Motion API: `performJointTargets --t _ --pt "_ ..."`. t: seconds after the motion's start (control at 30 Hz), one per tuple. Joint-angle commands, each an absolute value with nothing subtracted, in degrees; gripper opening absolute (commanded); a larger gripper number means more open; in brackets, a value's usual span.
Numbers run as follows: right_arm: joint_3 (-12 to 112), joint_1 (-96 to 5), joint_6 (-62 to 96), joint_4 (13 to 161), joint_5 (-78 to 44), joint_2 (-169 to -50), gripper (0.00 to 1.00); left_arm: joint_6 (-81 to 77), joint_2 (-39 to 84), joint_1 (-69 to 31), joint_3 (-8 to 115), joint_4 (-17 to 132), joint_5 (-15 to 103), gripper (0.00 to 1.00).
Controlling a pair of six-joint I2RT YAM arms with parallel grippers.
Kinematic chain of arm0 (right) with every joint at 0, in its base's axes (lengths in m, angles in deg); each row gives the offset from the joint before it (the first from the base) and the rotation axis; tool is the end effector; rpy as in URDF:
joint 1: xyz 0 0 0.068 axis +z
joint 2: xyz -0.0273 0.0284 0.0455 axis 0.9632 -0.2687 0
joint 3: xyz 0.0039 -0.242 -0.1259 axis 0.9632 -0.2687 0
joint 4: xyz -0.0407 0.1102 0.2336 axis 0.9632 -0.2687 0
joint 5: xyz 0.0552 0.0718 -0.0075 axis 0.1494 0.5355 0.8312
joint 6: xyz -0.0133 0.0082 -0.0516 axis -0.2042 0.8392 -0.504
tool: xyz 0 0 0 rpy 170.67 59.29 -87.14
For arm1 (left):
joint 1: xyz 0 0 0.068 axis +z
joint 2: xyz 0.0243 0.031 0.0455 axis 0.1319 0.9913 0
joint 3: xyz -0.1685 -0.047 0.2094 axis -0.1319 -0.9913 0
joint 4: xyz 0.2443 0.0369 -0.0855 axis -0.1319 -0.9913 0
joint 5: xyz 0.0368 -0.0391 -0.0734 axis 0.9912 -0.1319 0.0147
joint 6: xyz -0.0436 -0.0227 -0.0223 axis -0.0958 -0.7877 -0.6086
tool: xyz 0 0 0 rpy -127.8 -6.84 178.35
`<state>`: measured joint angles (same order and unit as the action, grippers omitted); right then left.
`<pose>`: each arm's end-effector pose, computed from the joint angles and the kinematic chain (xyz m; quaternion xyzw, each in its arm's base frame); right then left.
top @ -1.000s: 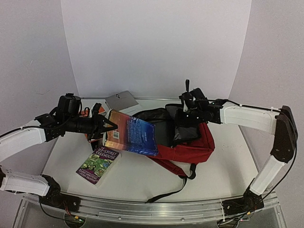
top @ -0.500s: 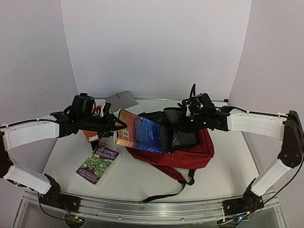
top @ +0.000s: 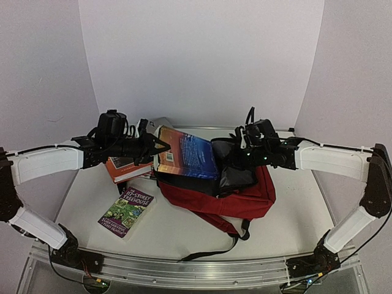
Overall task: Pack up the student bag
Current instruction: Place the book in the student bag.
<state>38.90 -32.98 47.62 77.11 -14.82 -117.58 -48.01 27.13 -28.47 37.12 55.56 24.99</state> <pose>0.2601 0.2380 0.2669 -0.0721 0.8829 0.3510 0.3035 0.2472 -0.2002 0.2879 -0.0248 0.8228 -0.5242 0.2183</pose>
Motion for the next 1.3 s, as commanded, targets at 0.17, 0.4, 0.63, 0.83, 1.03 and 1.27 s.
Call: performJointTargets --t 0.17,0.4,0.63,0.83,1.03,1.27 --pt "39.70 -32.66 49.34 84.02 -14.32 -112.86 0.00 -54.56 37.10 -28.41 40.32 75.77 18.02 0.00" --pt "39.70 -32.66 49.32 84.68 -13.51 -113.88 0.00 -55.82 42.27 -29.42 43.14 79.76 15.92 0.00" --pt "39.61 -32.65 49.32 84.99 -13.13 -114.94 0.00 -61.21 49.01 -31.95 47.66 87.33 13.19 0.00" --pt "39.79 -32.66 49.22 85.05 -13.07 -115.50 0.00 -60.34 53.49 -34.02 52.71 87.23 13.68 0.00" --pt "39.73 -32.66 49.37 85.02 -13.02 -115.65 0.00 -58.47 58.04 -34.57 54.22 85.12 15.73 0.00" --pt "39.71 -32.62 49.42 85.02 -13.07 -115.36 0.00 -55.88 65.69 -36.17 59.68 80.54 15.99 0.00"
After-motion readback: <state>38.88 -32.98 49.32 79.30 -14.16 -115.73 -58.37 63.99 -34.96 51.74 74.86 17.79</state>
